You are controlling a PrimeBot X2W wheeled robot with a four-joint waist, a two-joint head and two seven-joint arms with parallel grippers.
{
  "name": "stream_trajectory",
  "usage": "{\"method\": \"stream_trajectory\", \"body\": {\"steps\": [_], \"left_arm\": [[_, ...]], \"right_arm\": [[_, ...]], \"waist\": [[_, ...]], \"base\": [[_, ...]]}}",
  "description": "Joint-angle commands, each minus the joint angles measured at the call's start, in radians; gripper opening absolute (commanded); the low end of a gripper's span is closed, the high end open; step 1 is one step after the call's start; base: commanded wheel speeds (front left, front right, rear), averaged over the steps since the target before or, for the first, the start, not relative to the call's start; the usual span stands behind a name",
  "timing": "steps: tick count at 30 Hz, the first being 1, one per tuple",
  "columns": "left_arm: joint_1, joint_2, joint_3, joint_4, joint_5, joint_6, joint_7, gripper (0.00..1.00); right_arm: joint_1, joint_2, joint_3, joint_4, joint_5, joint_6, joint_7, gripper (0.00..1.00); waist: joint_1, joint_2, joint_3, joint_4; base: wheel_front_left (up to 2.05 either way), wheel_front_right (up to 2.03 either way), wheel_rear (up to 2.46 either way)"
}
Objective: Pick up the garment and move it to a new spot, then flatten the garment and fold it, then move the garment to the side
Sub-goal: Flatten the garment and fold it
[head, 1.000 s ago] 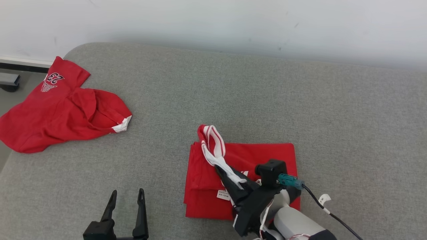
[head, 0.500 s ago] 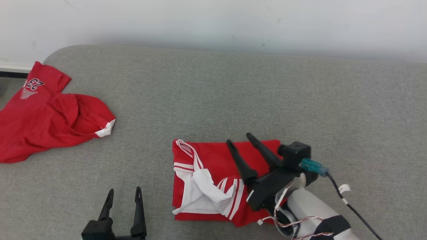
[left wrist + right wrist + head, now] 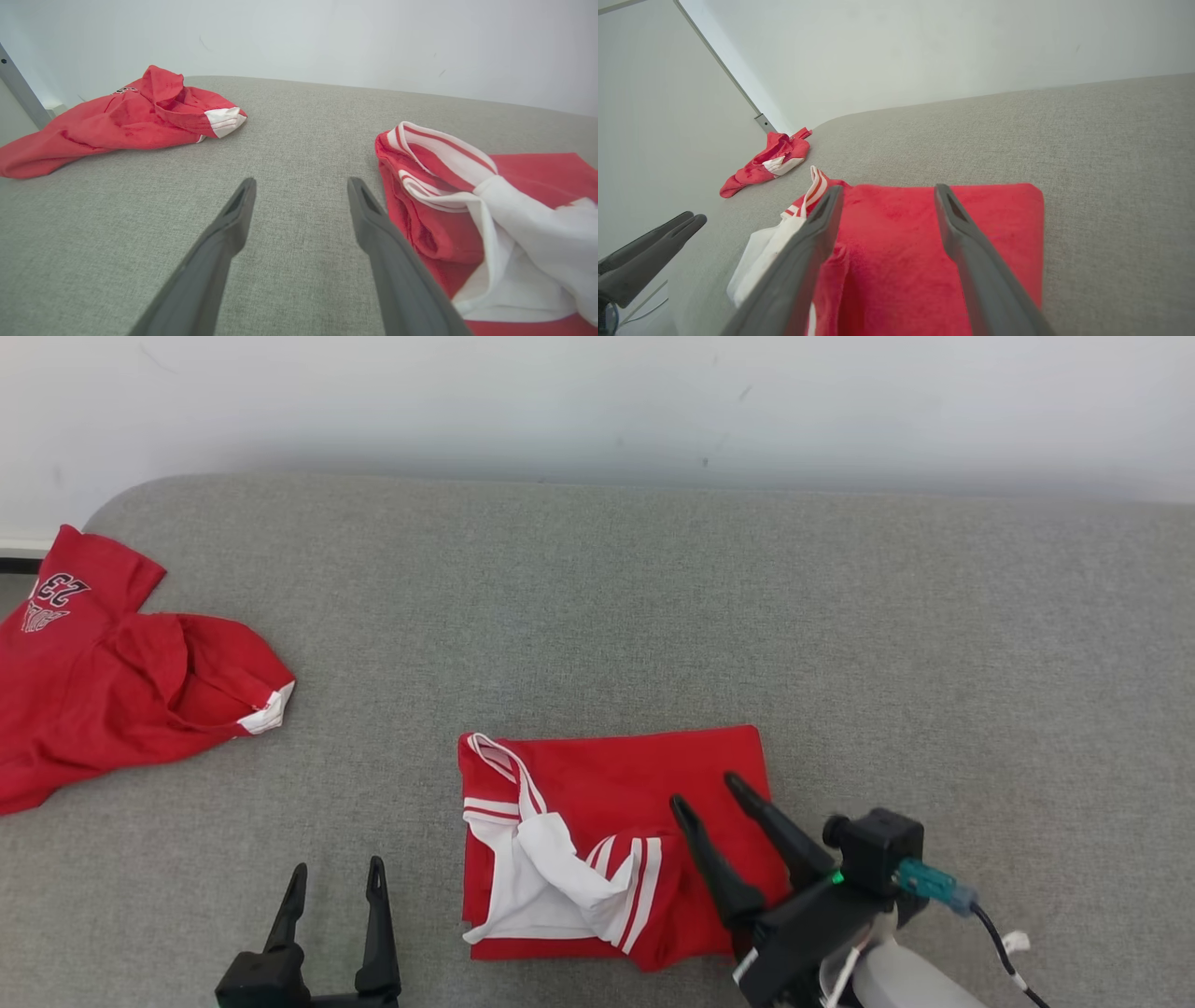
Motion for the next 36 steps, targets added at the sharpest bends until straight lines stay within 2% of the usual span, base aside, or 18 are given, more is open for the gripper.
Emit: {"method": "stream_trajectory", "body": {"steps": [1,9,14,16,17,18,19,23,29,30,31,36], "left_arm": [[-0.001,-0.001,0.004,0.000,0.002,-0.002,-0.003,1.00],[0.009,-0.001,0.008,0.003,0.006,-0.007,-0.003,1.00],[0.014,-0.001,0.006,0.009,0.004,-0.007,-0.003,1.00],[0.016,-0.001,0.008,0.009,0.002,-0.006,-0.003,1.00],[0.017,-0.001,0.009,0.009,0.002,-0.007,-0.003,1.00],[0.017,-0.001,0.010,0.009,0.002,-0.008,-0.003,1.00],[0.017,-0.001,0.011,0.010,0.003,-0.010,-0.003,1.00],[0.018,-0.001,0.013,0.010,0.002,-0.012,-0.003,1.00],[0.019,-0.001,0.016,0.011,-0.002,-0.013,-0.003,1.00],[0.019,-0.001,0.017,0.011,-0.001,-0.013,-0.003,1.00],[0.019,-0.001,0.018,0.012,-0.002,-0.013,-0.003,1.00],[0.018,-0.001,0.022,0.006,-0.004,-0.007,-0.003,1.00]], "right_arm": [[0.023,-0.017,0.015,-0.022,0.017,-0.002,-0.004,1.00],[0.081,-0.113,0.148,-0.153,0.090,-0.002,0.033,1.00],[0.074,-0.121,0.175,-0.140,0.085,-0.002,0.059,0.98],[0.058,-0.114,0.180,-0.123,0.071,-0.002,0.067,0.77],[0.049,-0.110,0.182,-0.117,0.065,-0.002,0.069,0.44],[0.044,-0.105,0.186,-0.109,0.057,-0.002,0.072,0.19],[0.037,-0.101,0.190,-0.100,0.047,-0.002,0.074,0.00],[0.006,-0.076,0.221,-0.091,0.031,-0.002,0.070,0.00],[-0.037,-0.063,0.363,-0.140,0.070,-0.002,0.110,0.00],[-0.046,-0.067,0.395,-0.152,0.085,-0.002,0.120,0.84],[-0.054,-0.071,0.431,-0.167,0.101,-0.002,0.126,1.00],[-0.101,-0.113,0.510,-0.201,0.161,-0.002,0.093,1.00]], "waist": [[0.0001,-0.0001,-0.004,-0.002],[0.0001,-0.0001,-0.012,-0.002],[0.0001,-0.0001,-0.019,0.005],[0.0001,-0.0001,-0.021,0.008],[0.0001,-0.0001,-0.020,0.009],[0.0001,-0.0001,-0.020,0.010],[0.0001,-0.0001,-0.020,0.012],[0.0001,-0.0001,-0.022,0.018],[0.0001,-0.0001,-0.024,0.024],[0.0001,-0.0001,-0.025,0.024],[0.0001,-0.0001,-0.025,0.024],[0.0001,-0.0001,-0.027,0.017]], "base": [[0.00,0.00,0.00],[0.00,0.00,0.00],[0.00,0.00,0.00],[0.00,0.00,0.00],[0.00,0.00,0.00],[0.00,0.00,0.00],[0.00,0.00,0.00],[0.00,0.00,0.00],[0.00,0.00,0.00],[0.00,0.00,0.00],[0.00,0.00,0.00],[0.00,0.00,0.00]]}}
